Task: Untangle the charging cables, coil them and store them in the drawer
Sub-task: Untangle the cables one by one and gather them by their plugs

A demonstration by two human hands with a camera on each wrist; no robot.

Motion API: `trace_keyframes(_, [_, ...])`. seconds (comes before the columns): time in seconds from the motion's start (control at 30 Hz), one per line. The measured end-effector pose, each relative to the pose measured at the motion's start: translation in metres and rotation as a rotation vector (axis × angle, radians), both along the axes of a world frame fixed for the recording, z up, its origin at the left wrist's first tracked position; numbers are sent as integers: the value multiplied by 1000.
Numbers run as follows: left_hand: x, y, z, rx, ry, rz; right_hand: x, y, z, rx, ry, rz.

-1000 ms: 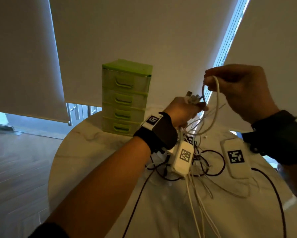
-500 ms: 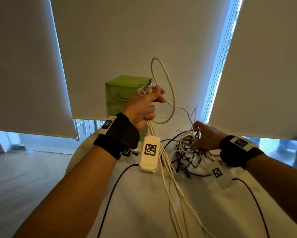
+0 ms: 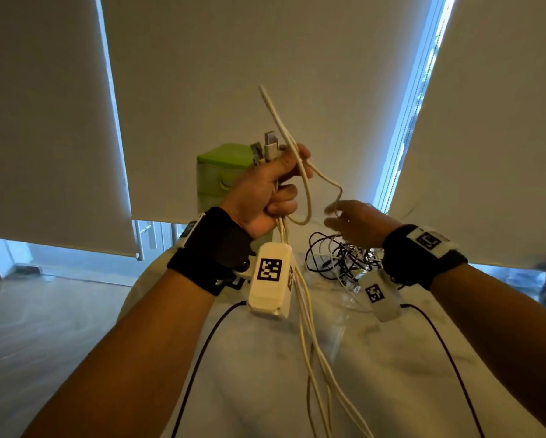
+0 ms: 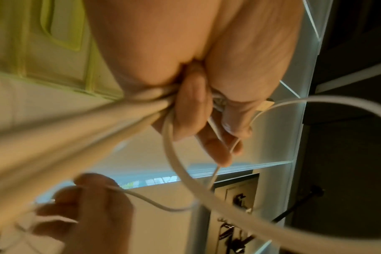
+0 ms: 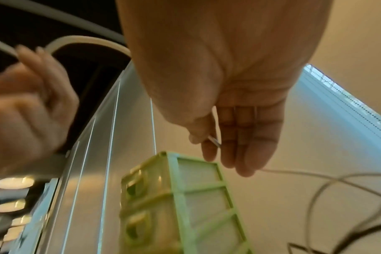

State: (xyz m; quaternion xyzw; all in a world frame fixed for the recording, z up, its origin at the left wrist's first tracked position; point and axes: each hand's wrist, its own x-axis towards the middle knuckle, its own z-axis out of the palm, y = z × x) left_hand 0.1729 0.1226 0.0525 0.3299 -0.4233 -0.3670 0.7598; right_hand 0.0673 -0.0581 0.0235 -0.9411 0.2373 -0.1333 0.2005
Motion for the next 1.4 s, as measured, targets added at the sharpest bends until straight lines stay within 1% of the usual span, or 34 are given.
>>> trace_keyframes(0.07, [5, 1, -1, 6, -15, 8, -2, 0, 10, 96, -84, 16])
trace_keyframes(0.1, [7, -1, -5, 37, -18, 29, -5, 1, 17, 164, -141, 16])
trace_keyframes(0.17, [10, -12, -18, 149, -52, 80, -15, 4, 37, 167, -228, 47])
trace_keyframes(0.23, [6, -30, -32, 318, -186, 140, -28, 11, 56, 222, -334, 134])
trace_keyframes(0.3, [-6, -47, -43, 403, -280, 185, -41, 23, 70, 250, -402, 230])
trace_keyframes(0.4, [-29, -69, -53, 420, -327, 210, -55, 36, 75, 276, -428, 297])
trace_keyframes(0.47, [-40, -81, -58, 445, -407, 312, -65, 38, 71, 379, -452, 313])
trace_keyframes(0.53, [-47, -85, -60, 439, -477, 405, -78, 37, 66, 467, -476, 370])
trace_keyframes(0.6, [-44, -84, -62, 389, -458, 414, -92, 31, 61, 470, -466, 431])
trace_keyframes(0.63, [-43, -82, -61, 354, -418, 404, -96, 24, 56, 433, -444, 408])
trace_keyframes(0.7, [-38, -74, -60, 291, -404, 380, -97, 5, 39, 273, -335, 257])
trace_keyframes(0.73, [-37, -69, -61, 270, -435, 354, -94, -3, 27, 158, -248, 187])
trace_keyframes(0.77, [-39, -62, -60, 245, -497, 322, -90, -9, 15, 48, -152, 160])
trace_keyframes(0.83, [-44, -47, -61, 220, -660, 250, -78, -13, -10, -74, -7, 209])
trace_keyframes(0.9, [-44, -36, -65, 162, -784, 179, -64, -12, -25, -128, 7, 246])
trace_keyframes(0.97, [-43, -26, -67, 146, -792, 145, -59, -9, -23, -226, -63, 200])
trace_keyframes(1.07, [-38, -16, -69, 248, -665, 217, -82, -13, -9, -241, -206, 61])
trace_keyframes(1.13, [-40, -14, -75, 359, -595, 262, -118, -14, -3, -175, -200, 23])
trace_keyframes(1.2, [-48, -20, -81, 428, -538, 279, -162, -2, 1, 5, -59, 42])
trace_keyframes(1.27, [-66, -28, -84, 441, -472, 241, -204, 14, 2, 129, 149, -11])
trace_keyframes(1.3, [-77, -32, -84, 429, -439, 206, -221, 21, 3, 131, 262, -51])
trace_keyframes(1.33, [-89, -35, -84, 416, -408, 165, -235, 27, 4, 91, 386, -90])
trace_keyframes(1.37, [-102, -38, -85, 413, -377, 123, -248, 32, 4, 26, 498, -119])
trace_keyframes(1.4, [-117, -39, -87, 411, -347, 77, -257, 37, 3, -39, 560, -147])
